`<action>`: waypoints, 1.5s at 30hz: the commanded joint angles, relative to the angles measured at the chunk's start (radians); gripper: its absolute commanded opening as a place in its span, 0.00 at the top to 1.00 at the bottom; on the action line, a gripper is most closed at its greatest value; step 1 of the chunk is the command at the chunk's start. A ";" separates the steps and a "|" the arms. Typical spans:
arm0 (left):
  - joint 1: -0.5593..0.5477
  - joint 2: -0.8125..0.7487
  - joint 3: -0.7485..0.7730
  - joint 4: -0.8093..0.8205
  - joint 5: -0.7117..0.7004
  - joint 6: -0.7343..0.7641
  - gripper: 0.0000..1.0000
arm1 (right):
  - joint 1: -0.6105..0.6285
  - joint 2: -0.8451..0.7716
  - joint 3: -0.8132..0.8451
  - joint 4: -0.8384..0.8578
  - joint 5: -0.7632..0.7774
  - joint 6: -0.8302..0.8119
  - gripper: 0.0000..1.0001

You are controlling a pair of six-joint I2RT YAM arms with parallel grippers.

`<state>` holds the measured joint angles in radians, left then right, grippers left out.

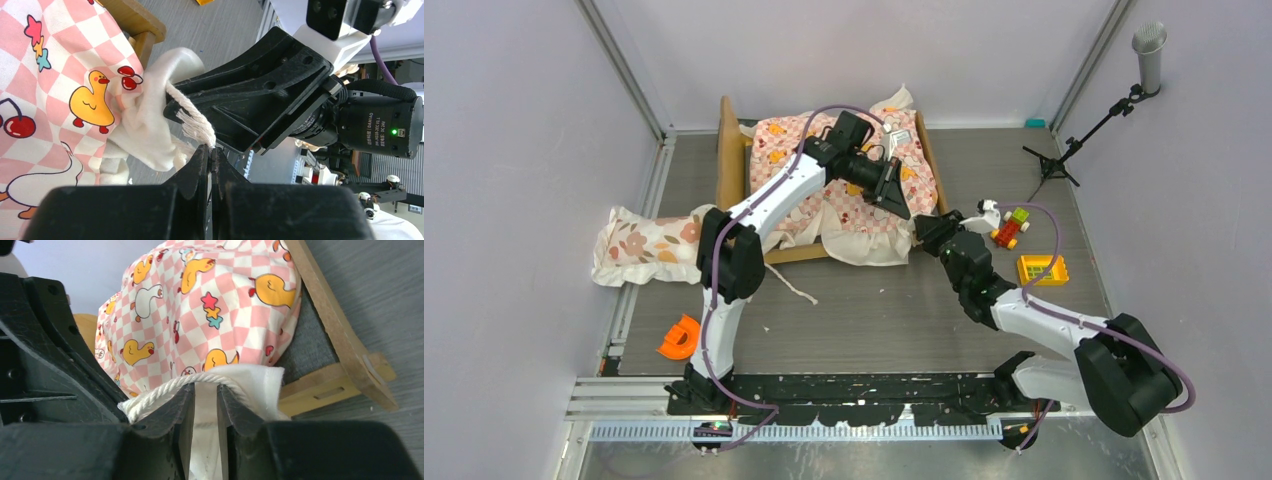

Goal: Set up the pet bed
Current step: Tie the ropes to the bed frame.

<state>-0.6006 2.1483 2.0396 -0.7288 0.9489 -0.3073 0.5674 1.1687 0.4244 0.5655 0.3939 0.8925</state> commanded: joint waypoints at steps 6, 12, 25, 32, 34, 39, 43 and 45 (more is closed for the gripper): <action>0.006 -0.060 0.006 0.053 0.053 -0.022 1.00 | 0.003 0.050 -0.034 0.317 0.017 -0.244 0.66; 0.006 -0.060 0.005 0.054 0.059 -0.026 1.00 | 0.001 0.088 -0.046 0.411 -0.034 -0.373 0.67; 0.005 -0.056 0.018 0.056 0.062 -0.031 1.00 | 0.001 0.070 -0.116 0.477 -0.210 -0.718 0.60; 0.005 -0.055 0.012 0.057 0.067 -0.032 1.00 | 0.001 0.164 -0.146 0.694 -0.258 -0.869 0.60; 0.005 -0.054 0.012 0.058 0.069 -0.031 1.00 | 0.001 0.180 -0.142 0.717 -0.267 -0.886 0.61; 0.005 -0.051 0.014 0.049 0.070 -0.026 1.00 | 0.000 0.195 -0.137 0.750 -0.295 -0.933 0.61; 0.005 -0.045 0.025 0.040 0.070 -0.025 1.00 | 0.001 0.183 -0.139 0.765 -0.320 -0.962 0.60; 0.005 -0.044 0.027 0.038 0.069 -0.024 1.00 | 0.000 0.175 -0.138 0.766 -0.327 -0.969 0.60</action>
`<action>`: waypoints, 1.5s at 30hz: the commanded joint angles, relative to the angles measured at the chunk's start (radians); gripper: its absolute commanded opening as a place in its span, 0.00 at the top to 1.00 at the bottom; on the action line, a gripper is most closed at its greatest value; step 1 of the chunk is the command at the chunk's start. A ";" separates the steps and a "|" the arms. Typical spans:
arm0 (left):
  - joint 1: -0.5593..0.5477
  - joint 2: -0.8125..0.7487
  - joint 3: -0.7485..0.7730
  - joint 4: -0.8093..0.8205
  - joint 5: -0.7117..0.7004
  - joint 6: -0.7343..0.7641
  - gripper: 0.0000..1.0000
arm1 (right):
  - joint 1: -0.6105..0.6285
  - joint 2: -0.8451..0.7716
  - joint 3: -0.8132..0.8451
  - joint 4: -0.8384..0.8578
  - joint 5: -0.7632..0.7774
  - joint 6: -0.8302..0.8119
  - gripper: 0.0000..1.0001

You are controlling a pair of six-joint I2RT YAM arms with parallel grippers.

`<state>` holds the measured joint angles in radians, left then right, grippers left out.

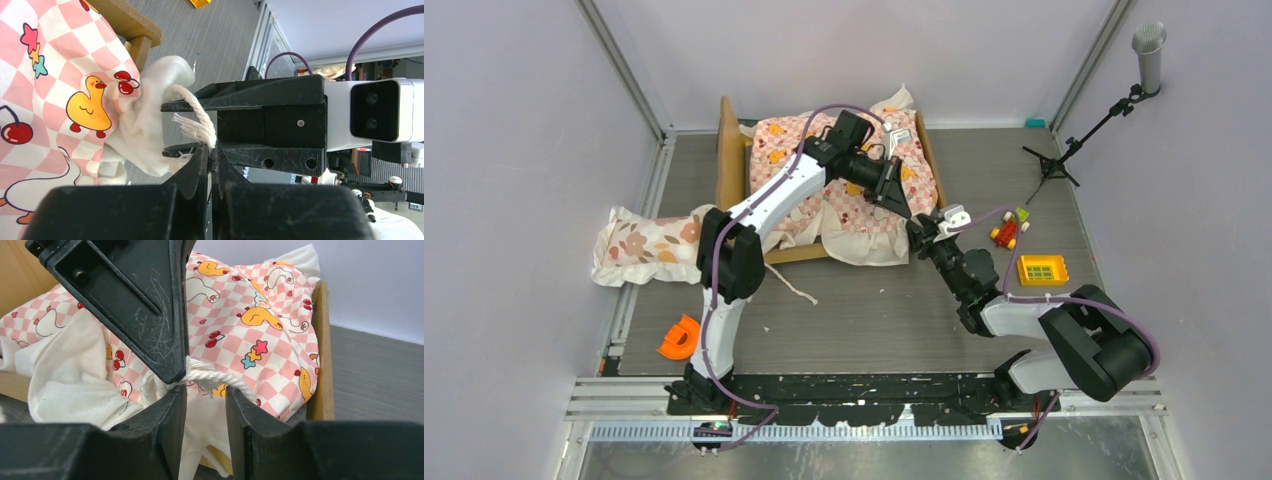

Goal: Set up the pet bed
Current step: Tie the ropes to the bed frame.

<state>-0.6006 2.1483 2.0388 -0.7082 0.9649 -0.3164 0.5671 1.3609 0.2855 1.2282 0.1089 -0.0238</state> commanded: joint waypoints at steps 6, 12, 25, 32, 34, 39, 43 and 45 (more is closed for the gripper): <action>0.005 -0.040 0.026 0.013 0.056 -0.013 1.00 | 0.000 -0.023 0.009 0.105 -0.077 -0.078 0.63; 0.005 -0.036 0.027 0.006 0.051 -0.010 1.00 | 0.002 -0.032 -0.004 0.126 -0.095 -0.104 0.70; 0.006 -0.027 0.031 0.003 0.050 -0.012 1.00 | 0.002 -0.067 -0.012 0.128 -0.192 -0.153 0.83; 0.005 -0.023 0.033 0.009 0.052 -0.015 1.00 | 0.002 -0.097 -0.034 0.109 -0.161 -0.115 0.99; 0.005 -0.018 0.040 0.009 0.059 -0.018 1.00 | 0.000 -0.120 -0.041 0.066 -0.118 -0.069 0.99; 0.004 -0.014 0.044 0.014 0.073 -0.020 0.86 | 0.002 -0.229 -0.040 -0.138 0.002 0.050 0.99; 0.005 -0.020 0.026 0.049 0.087 -0.033 0.79 | 0.001 -0.304 -0.016 -0.313 0.036 0.062 0.99; 0.004 -0.024 0.017 0.070 0.091 -0.048 0.77 | 0.000 -0.316 -0.008 -0.353 0.047 0.062 0.99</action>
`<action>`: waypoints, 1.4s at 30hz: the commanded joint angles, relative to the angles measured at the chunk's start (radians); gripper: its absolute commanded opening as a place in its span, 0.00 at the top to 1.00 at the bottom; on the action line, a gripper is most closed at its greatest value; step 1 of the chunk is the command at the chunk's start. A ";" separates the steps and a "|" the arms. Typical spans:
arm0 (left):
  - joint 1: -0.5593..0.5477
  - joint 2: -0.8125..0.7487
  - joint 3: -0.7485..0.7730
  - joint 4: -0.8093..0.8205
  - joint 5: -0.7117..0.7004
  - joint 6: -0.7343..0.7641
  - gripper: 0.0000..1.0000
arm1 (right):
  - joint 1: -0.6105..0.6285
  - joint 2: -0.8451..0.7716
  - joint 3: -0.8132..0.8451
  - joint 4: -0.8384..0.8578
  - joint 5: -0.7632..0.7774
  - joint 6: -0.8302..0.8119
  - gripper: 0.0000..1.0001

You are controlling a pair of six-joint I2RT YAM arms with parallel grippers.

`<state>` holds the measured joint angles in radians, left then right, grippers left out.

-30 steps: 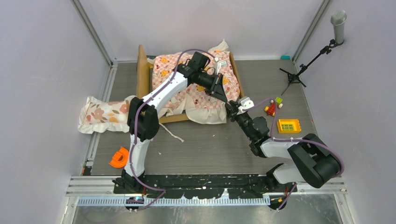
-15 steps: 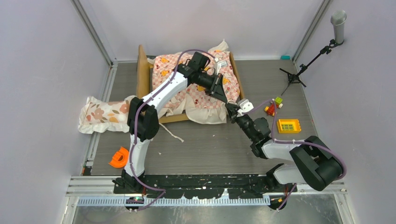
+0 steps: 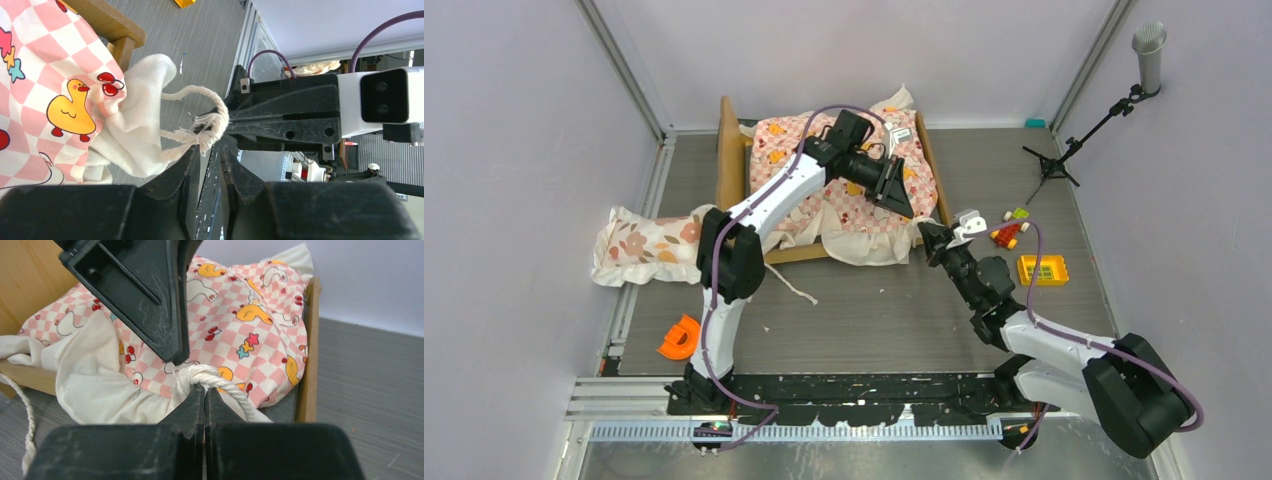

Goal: Set up the pet bed
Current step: Tie the ropes to the bed frame.

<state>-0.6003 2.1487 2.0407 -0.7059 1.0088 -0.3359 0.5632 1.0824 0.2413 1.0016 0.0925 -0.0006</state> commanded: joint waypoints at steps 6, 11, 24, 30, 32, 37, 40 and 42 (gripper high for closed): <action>0.004 -0.041 -0.003 0.090 0.046 -0.028 0.69 | 0.006 -0.052 0.053 -0.207 0.085 0.047 0.99; -0.008 -0.131 -0.148 0.147 -0.008 0.074 0.63 | 0.005 -0.071 0.076 -0.264 0.132 0.079 0.99; -0.077 -0.372 -0.573 0.594 -0.260 0.282 0.48 | 0.003 -0.121 0.091 -0.302 0.099 0.103 0.99; -0.098 -0.369 -0.597 0.675 -0.330 0.331 0.42 | 0.003 -0.122 0.094 -0.302 0.089 0.109 0.99; -0.099 -0.365 -0.609 0.689 -0.318 0.364 0.42 | 0.003 -0.122 0.093 -0.301 0.084 0.110 0.99; -0.115 -0.354 -0.624 0.689 -0.295 0.412 0.41 | 0.003 -0.121 0.095 -0.300 0.081 0.111 0.99; -0.124 -0.341 -0.625 0.671 -0.312 0.436 0.41 | 0.003 -0.121 0.096 -0.301 0.078 0.113 0.99; -0.125 -0.334 -0.629 0.676 -0.326 0.441 0.41 | 0.003 -0.122 0.096 -0.302 0.073 0.113 0.99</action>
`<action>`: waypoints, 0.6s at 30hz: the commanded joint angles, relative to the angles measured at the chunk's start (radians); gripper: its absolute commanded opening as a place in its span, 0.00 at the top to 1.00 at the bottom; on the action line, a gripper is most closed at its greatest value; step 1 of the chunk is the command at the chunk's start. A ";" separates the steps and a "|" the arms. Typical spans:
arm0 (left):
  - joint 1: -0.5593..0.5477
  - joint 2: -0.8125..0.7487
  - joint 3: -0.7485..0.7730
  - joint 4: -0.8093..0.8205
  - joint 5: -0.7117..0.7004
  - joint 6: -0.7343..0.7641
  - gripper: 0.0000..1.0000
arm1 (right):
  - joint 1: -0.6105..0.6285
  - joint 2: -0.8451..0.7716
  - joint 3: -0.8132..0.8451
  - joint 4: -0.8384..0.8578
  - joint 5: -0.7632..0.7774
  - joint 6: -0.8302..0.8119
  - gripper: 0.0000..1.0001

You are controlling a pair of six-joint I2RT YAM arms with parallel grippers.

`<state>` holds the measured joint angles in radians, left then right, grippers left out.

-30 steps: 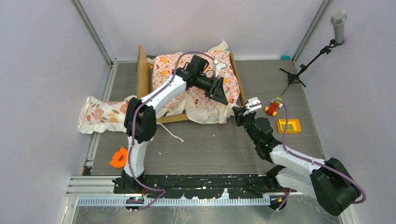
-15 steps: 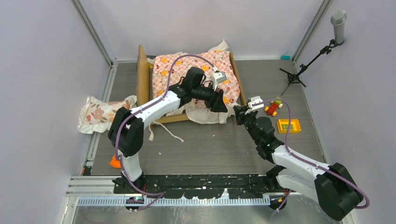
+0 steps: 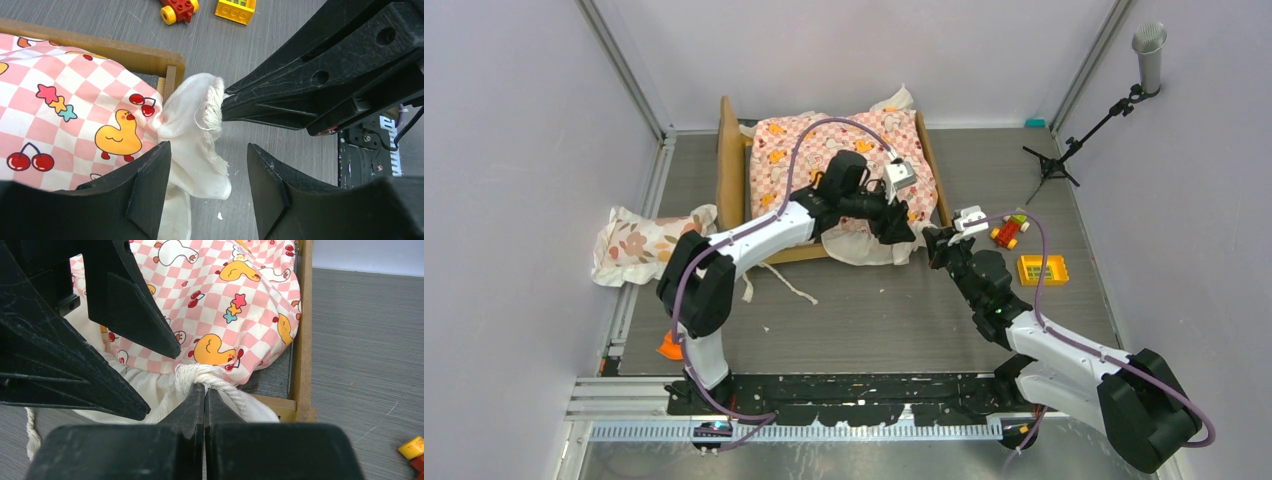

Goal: Set up the pet bed
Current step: Tie the ropes to the bed frame.

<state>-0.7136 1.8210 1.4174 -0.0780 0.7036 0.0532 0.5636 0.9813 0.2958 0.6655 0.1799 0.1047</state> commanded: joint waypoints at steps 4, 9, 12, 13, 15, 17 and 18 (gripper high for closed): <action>-0.011 0.009 -0.004 0.062 -0.029 0.049 0.41 | 0.001 -0.021 0.042 0.034 -0.019 0.009 0.99; -0.015 0.028 -0.004 0.062 -0.030 0.046 0.42 | 0.002 -0.023 0.044 0.034 -0.020 0.009 0.99; -0.016 0.039 -0.006 0.064 -0.016 0.046 0.43 | 0.003 -0.023 0.045 0.034 -0.020 0.008 0.99; -0.016 0.044 -0.006 0.063 -0.013 0.046 0.43 | 0.001 -0.023 0.045 0.034 -0.020 0.009 0.99; -0.017 0.052 -0.006 0.062 -0.012 0.047 0.44 | 0.002 -0.023 0.045 0.033 -0.022 0.008 0.99; -0.017 0.058 -0.006 0.063 -0.009 0.048 0.45 | 0.002 -0.025 0.045 0.031 -0.022 0.009 0.99; -0.017 0.061 -0.004 0.062 -0.006 0.048 0.46 | 0.003 -0.025 0.045 0.032 -0.022 0.008 0.99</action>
<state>-0.7254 1.8736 1.4170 -0.0566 0.6807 0.0868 0.5636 0.9813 0.3012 0.6640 0.1627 0.1059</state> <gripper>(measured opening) 0.555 0.020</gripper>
